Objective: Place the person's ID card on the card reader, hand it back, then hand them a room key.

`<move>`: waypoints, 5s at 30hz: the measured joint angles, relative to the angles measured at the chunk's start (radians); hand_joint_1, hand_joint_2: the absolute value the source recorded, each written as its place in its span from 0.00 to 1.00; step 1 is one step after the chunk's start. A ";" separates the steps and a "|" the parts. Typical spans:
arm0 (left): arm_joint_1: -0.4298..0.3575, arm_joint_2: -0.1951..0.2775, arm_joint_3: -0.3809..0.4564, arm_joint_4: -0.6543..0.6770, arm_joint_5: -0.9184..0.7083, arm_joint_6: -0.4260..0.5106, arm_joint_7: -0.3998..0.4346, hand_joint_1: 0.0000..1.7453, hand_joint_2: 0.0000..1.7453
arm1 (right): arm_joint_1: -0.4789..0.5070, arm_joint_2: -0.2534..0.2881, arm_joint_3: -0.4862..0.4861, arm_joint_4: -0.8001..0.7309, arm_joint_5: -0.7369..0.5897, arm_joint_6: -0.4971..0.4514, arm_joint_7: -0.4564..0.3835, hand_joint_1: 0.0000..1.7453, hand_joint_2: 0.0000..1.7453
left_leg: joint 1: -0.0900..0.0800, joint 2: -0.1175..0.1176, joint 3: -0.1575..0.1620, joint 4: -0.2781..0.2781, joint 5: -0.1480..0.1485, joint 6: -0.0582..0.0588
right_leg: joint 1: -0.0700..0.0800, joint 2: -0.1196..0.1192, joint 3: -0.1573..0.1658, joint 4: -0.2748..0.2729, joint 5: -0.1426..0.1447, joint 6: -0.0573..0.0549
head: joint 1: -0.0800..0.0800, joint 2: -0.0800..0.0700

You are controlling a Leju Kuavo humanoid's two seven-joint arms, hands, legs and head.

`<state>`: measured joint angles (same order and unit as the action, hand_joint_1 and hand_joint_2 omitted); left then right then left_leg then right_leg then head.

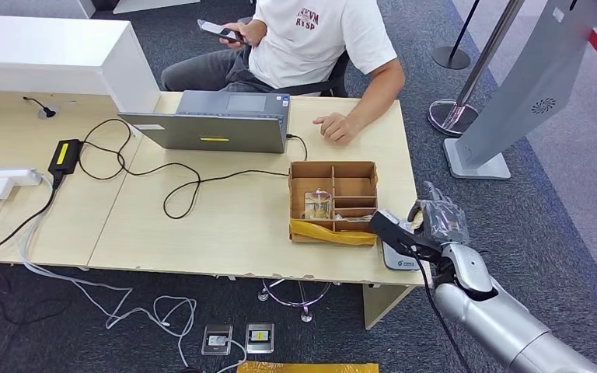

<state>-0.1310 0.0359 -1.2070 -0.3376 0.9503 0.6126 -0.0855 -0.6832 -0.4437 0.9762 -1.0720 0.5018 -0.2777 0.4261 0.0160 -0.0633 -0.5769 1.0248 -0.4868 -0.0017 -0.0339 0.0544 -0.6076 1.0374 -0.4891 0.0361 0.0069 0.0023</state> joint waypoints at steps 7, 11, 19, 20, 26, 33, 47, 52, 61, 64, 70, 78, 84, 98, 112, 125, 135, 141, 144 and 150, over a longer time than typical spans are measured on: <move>0.000 0.000 0.000 0.000 0.009 0.000 0.000 0.00 1.00 | 0.021 0.025 0.000 0.040 -0.006 0.003 -0.024 1.00 1.00 | 0.000 0.000 0.000 0.000 0.000 0.000 | 0.000 0.000 0.000 0.000 0.000 0.000 | 0.000 0.000; 0.000 -0.001 0.000 0.000 0.014 0.000 0.000 0.00 1.00 | 0.028 0.036 0.000 0.062 -0.012 0.004 -0.031 1.00 1.00 | 0.000 0.000 0.000 0.000 0.000 0.000 | 0.000 0.000 0.000 0.000 0.000 0.000 | 0.000 0.000; 0.000 -0.001 0.000 0.000 0.017 -0.001 0.000 0.00 1.00 | 0.036 0.051 -0.001 0.091 -0.021 0.001 -0.042 1.00 1.00 | 0.000 0.000 0.000 0.000 0.000 0.000 | 0.000 0.000 0.000 0.000 0.000 0.000 | 0.000 0.000; 0.000 -0.001 0.000 0.000 0.017 -0.001 0.000 0.00 1.00 | 0.036 0.053 -0.001 0.093 -0.021 0.001 -0.042 1.00 1.00 | 0.000 0.000 0.000 0.000 0.000 0.000 | 0.000 0.000 0.000 0.000 0.000 0.000 | 0.000 0.000; 0.000 -0.001 0.000 0.000 0.017 -0.001 0.000 0.00 1.00 | 0.035 0.061 -0.002 0.109 -0.026 -0.001 -0.043 1.00 1.00 | 0.000 0.000 0.001 0.000 0.000 0.000 | 0.000 0.000 0.001 0.000 0.000 0.000 | 0.000 0.000; 0.000 -0.001 0.000 0.000 0.017 -0.001 0.000 0.00 1.00 | 0.037 0.073 -0.002 0.126 -0.029 -0.003 -0.056 1.00 1.00 | 0.000 0.001 0.002 0.000 0.000 0.000 | 0.000 0.000 0.001 0.000 0.000 0.000 | 0.000 0.000; 0.001 -0.002 0.000 0.000 0.011 -0.002 0.000 0.00 0.00 | 0.037 0.090 -0.029 0.160 -0.022 -0.029 -0.063 1.00 1.00 | 0.000 0.003 0.003 0.000 0.000 0.000 | 0.000 0.003 0.002 0.000 0.001 0.000 | 0.000 0.000; 0.007 -0.001 -0.001 0.000 0.000 -0.002 0.000 0.00 0.00 | 0.025 0.084 -0.048 0.157 -0.003 -0.045 -0.035 1.00 1.00 | 0.000 0.003 0.003 0.000 0.000 0.000 | 0.000 0.003 0.002 0.000 0.001 0.000 | 0.000 0.000; 0.007 0.000 -0.004 0.000 -0.022 0.008 0.000 0.00 0.00 | -0.154 0.031 -0.108 0.100 0.007 -0.024 0.029 1.00 1.00 | -0.001 0.005 0.003 0.000 0.000 0.000 | -0.001 0.005 0.001 0.000 0.002 0.000 | 0.000 0.000; 0.007 0.000 -0.005 0.000 -0.025 0.009 0.000 0.00 0.00 | -0.199 0.018 -0.123 0.078 0.008 -0.014 0.042 1.00 1.00 | -0.001 0.005 0.003 0.000 0.000 0.000 | 0.000 0.005 0.001 0.000 0.002 -0.001 | 0.000 0.000; 0.007 0.000 -0.005 0.000 -0.027 0.009 0.000 0.00 0.00 | -0.215 0.007 -0.139 0.050 0.012 -0.018 0.047 1.00 1.00 | -0.001 0.005 0.003 0.000 0.000 0.000 | 0.000 0.005 0.001 0.000 0.002 -0.001 | 0.000 0.000; 0.006 0.000 -0.005 0.000 -0.045 0.010 0.000 0.00 0.00 | -0.303 -0.001 -0.143 0.020 0.049 0.017 0.078 0.96 1.00 | -0.001 0.005 0.003 0.000 0.000 0.000 | -0.001 0.005 0.000 0.000 0.003 -0.001 | 0.000 0.000; 0.001 -0.002 -0.007 0.000 -0.069 0.009 0.004 0.00 0.00 | -0.414 0.019 -0.119 0.008 0.088 0.090 0.089 0.94 1.00 | 0.000 0.005 0.001 0.000 0.000 0.000 | 0.000 0.005 0.000 0.001 0.003 -0.001 | 0.000 0.000; -0.026 -0.005 -0.011 0.000 -0.136 -0.004 0.035 0.00 0.00 | -0.527 0.187 0.009 0.170 0.126 0.117 0.068 0.78 1.00 | 0.000 0.004 0.001 0.000 0.000 0.000 | 0.000 0.005 0.000 0.001 0.002 -0.001 | 0.000 0.000; -0.025 -0.002 -0.011 0.000 -0.153 -0.019 0.056 0.00 0.00 | -0.535 0.315 0.086 0.421 0.119 0.082 0.034 0.00 1.00 | 0.000 0.004 0.001 0.000 0.000 0.000 | 0.000 0.005 -0.001 0.000 0.002 -0.001 | 0.000 0.000; -0.018 -0.001 -0.010 0.000 -0.147 -0.006 0.050 0.00 0.00 | -0.478 0.282 0.035 0.387 -0.049 -0.137 -0.109 0.00 1.00 | 0.001 0.007 0.002 0.000 0.000 -0.001 | 0.001 0.007 -0.002 0.000 0.002 -0.001 | 0.000 0.000; 0.004 0.002 -0.004 0.004 -0.121 -0.003 0.021 0.00 0.00 | -0.228 0.179 -0.060 -0.061 -0.170 -0.080 -0.164 0.00 1.00 | 0.001 0.008 0.003 0.000 -0.001 -0.001 | 0.001 0.008 -0.001 0.000 0.002 -0.001 | 0.000 0.000; 0.007 0.002 -0.002 0.007 -0.115 0.000 0.017 0.00 0.00 | -0.179 0.141 -0.093 -0.192 -0.197 -0.043 -0.191 0.00 1.00 | 0.001 0.008 0.004 0.000 -0.001 -0.001 | 0.001 0.009 0.000 0.000 0.002 -0.001 | 0.000 0.000; 0.010 0.002 0.000 0.008 -0.105 0.003 0.007 0.00 0.00 | -0.115 0.126 -0.111 -0.265 -0.213 -0.018 -0.212 0.00 1.00 | 0.001 0.008 0.004 0.000 -0.001 -0.002 | 0.001 0.009 0.000 0.000 0.002 -0.001 | 0.000 0.000; 0.015 0.001 0.000 0.008 -0.088 0.009 0.002 0.00 0.00 | 0.006 0.099 -0.138 -0.370 -0.195 0.069 -0.240 0.00 1.00 | 0.001 0.008 0.004 0.000 -0.002 -0.002 | 0.002 0.009 0.000 0.000 0.002 -0.001 | 0.000 0.000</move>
<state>-0.1158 0.0368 -1.2066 -0.3292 0.8621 0.6215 -0.0837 -0.6768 -0.3448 0.8379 -1.4425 0.3069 -0.2087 0.1860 0.0174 -0.0550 -0.5731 1.0247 -0.4884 -0.0040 -0.0323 0.0639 -0.6079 1.0371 -0.4872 0.0348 0.0071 0.0025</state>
